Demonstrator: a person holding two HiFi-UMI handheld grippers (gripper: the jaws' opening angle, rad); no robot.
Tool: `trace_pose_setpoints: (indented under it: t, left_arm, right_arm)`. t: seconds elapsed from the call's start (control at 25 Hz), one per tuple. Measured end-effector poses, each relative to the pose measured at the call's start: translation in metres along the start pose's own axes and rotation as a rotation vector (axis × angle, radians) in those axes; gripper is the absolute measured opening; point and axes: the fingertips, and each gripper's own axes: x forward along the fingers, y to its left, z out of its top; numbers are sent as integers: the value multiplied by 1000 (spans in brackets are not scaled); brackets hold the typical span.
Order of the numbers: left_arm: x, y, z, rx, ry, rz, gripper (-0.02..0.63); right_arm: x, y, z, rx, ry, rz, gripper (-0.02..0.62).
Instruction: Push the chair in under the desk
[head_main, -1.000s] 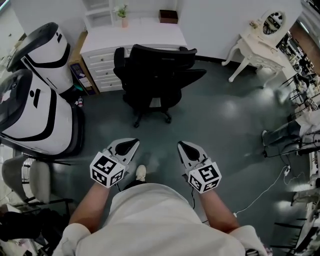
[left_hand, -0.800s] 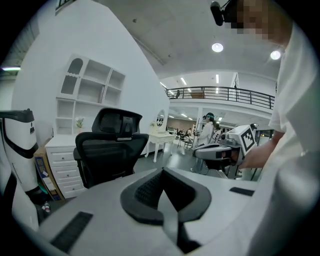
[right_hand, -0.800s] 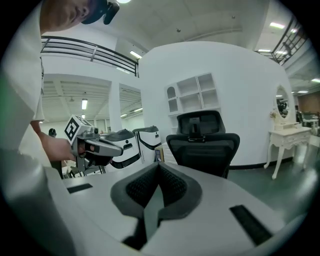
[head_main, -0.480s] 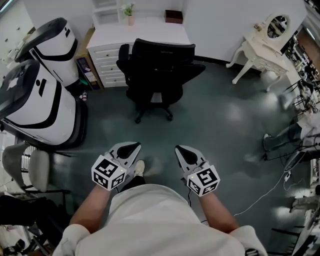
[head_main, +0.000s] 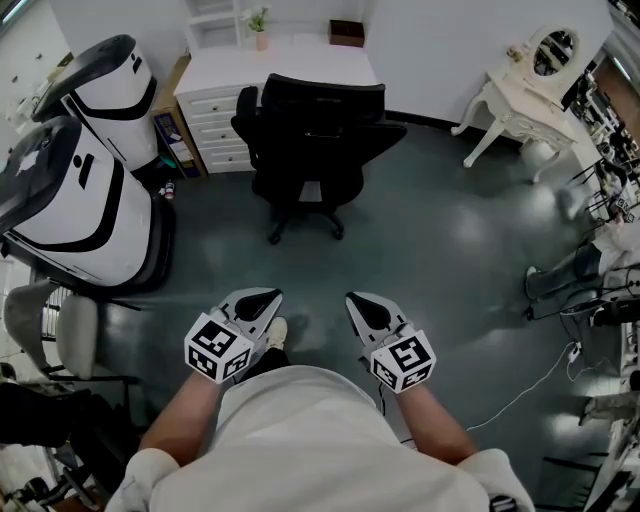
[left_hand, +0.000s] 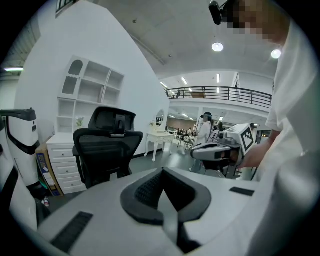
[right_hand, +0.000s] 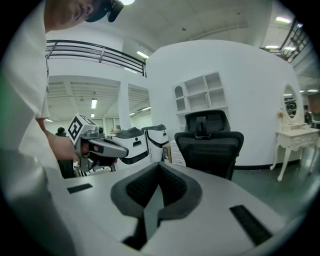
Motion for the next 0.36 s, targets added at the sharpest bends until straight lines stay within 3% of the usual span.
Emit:
trace_pose_setpoints:
  t: [0.36]
  left_arm:
    - [-5, -17, -16, 2, 15, -12, -5]
  right_arm:
    - [-11, 18, -13, 1, 3, 17, 3]
